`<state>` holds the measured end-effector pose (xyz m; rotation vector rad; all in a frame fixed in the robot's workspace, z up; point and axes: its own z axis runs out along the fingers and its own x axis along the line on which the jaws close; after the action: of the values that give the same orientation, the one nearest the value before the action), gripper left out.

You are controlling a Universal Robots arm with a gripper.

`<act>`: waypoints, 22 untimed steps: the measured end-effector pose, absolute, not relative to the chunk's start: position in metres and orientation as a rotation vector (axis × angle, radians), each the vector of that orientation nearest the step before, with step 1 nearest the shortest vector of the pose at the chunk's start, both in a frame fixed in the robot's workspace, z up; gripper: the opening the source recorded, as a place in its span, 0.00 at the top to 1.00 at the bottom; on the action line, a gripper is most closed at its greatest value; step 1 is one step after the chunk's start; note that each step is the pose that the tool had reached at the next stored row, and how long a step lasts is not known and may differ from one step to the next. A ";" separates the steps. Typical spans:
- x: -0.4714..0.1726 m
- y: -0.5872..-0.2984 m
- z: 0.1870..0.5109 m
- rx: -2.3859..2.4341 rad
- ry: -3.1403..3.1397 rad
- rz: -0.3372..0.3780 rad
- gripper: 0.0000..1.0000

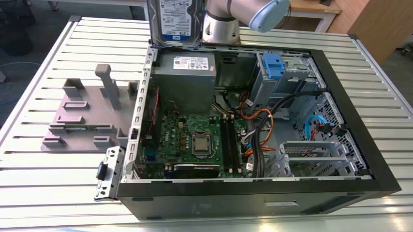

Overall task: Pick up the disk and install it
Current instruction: 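Pick up the disk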

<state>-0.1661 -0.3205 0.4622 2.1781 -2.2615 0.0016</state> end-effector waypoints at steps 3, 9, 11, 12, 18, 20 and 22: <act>-0.165 -0.320 0.462 2.178 -2.262 0.001 0.64; -0.161 -0.320 0.462 2.178 -2.262 0.002 0.64; -0.160 -0.321 0.462 2.178 -2.261 0.001 0.64; -0.160 -0.320 0.462 2.178 -2.261 0.001 0.64; -0.156 -0.321 0.462 2.178 -2.261 0.002 0.64; -0.155 -0.321 0.462 2.178 -2.261 0.001 0.64; -0.154 -0.321 0.462 2.178 -2.261 0.002 0.64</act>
<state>-0.1543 -0.3205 0.4621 2.1782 -2.2615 0.0015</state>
